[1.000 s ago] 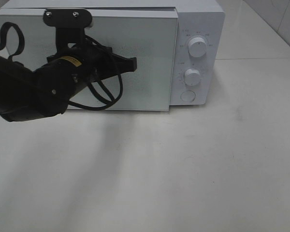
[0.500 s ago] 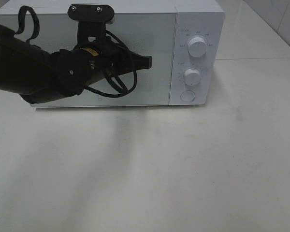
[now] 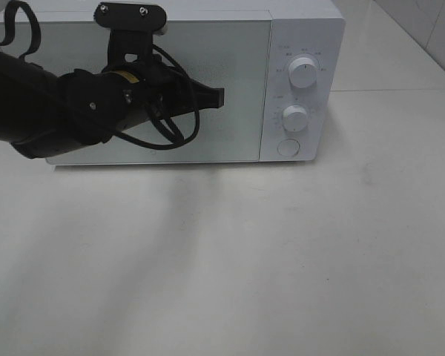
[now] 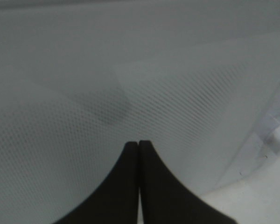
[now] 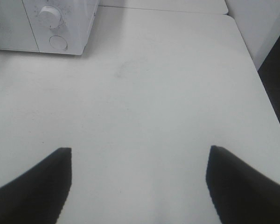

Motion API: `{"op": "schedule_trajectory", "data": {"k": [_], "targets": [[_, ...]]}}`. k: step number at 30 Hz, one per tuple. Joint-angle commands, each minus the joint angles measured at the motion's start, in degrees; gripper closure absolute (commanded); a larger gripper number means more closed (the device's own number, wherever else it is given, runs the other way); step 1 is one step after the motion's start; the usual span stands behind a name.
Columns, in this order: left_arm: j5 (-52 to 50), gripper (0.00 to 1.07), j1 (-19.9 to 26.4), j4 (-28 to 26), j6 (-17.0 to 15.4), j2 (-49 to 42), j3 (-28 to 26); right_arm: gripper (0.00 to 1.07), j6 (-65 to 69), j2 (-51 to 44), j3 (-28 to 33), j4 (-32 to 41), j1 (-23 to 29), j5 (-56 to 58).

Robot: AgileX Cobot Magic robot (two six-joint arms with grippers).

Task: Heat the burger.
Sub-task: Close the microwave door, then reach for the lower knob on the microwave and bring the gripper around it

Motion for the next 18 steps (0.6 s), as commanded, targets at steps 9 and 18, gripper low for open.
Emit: {"op": "schedule_trajectory", "data": {"k": [9, 18], "targets": [[26.8, 1.0, -0.7, 0.6, 0.1, -7.2, 3.2, 0.31, 0.4, -1.5, 0.2, 0.1, -0.5, -0.4], [45.4, 0.08, 1.7, 5.6, -0.8, -10.5, 3.2, 0.31, 0.4, -1.5, 0.2, 0.1, -0.5, -0.4]]}}
